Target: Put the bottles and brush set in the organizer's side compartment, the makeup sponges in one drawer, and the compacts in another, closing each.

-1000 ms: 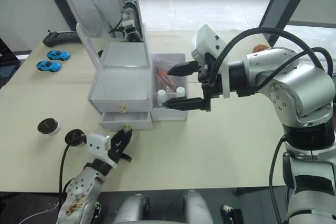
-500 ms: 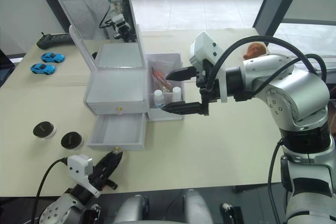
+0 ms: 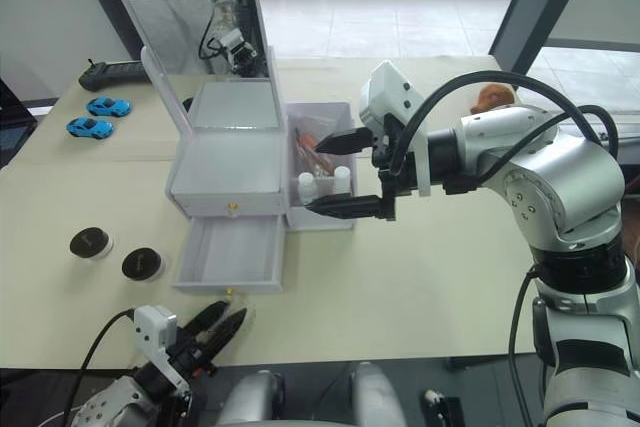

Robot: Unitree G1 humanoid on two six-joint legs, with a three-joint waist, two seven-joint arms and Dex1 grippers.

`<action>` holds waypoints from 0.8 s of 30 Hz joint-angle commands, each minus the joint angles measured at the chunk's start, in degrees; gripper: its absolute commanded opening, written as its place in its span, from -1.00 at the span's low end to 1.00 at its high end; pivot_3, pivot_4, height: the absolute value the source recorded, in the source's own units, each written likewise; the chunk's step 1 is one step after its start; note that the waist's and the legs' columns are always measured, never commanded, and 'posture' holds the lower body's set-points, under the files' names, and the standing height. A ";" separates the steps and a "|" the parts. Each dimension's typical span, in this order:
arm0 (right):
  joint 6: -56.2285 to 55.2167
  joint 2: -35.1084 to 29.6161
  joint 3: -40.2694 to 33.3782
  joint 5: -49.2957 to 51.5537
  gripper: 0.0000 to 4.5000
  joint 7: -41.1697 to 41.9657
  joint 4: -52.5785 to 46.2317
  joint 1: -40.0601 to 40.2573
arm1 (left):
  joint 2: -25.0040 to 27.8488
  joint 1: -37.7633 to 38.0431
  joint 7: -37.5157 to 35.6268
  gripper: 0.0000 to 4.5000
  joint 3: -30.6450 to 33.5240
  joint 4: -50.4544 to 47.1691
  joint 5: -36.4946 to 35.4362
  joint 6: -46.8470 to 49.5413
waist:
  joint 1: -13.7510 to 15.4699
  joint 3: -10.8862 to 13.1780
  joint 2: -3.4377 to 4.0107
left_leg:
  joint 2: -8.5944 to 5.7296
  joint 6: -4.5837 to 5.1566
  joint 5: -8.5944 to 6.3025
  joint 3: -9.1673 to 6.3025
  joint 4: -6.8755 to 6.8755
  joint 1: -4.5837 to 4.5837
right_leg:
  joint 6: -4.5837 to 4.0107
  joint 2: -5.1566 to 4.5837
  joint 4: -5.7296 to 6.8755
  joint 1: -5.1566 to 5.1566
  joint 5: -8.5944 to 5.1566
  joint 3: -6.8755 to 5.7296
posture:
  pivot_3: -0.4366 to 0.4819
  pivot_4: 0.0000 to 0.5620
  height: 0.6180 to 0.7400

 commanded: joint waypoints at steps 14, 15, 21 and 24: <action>-14.03 -11.01 -8.64 -5.66 1.00 7.87 6.77 15.89 | 23.26 -7.70 -16.82 0.98 35.77 16.41 -14.96 -0.18 | 0.55 0.00 -0.28 | 0.01 0.00 0.00 0.01 0.02 0.02 | -0.34 -0.05 0.00 0.02 -0.28 -0.14 | -0.05 -0.47 1.00; -16.44 -11.52 -9.80 -6.55 1.00 8.49 8.19 17.98 | 25.82 -9.85 -17.73 0.98 36.99 18.85 -15.15 0.91 | 0.55 0.00 -0.30 | 0.02 0.00 0.00 0.01 -0.01 0.02 | -0.33 -0.05 -0.01 0.00 -0.28 -0.14 | -0.05 -0.47 1.00; -26.38 -14.11 -14.51 -11.60 1.00 10.09 16.99 25.77 | 35.35 -18.64 -23.32 0.98 39.49 30.28 -12.56 3.20 | 0.03 0.06 -0.18 | 0.05 0.00 0.00 0.08 -0.07 0.09 | -0.23 -0.04 0.08 0.00 -0.22 -0.13 | -0.05 -0.47 1.00; -28.60 -16.30 -16.90 -12.03 1.00 12.27 20.31 29.16 | 39.68 -21.47 -26.48 0.98 39.52 35.78 -10.46 3.72 | 0.17 0.09 -0.15 | 0.05 0.00 0.00 0.07 -0.12 0.13 | -0.10 -0.04 0.13 -0.01 -0.12 -0.14 | -0.05 -0.47 1.00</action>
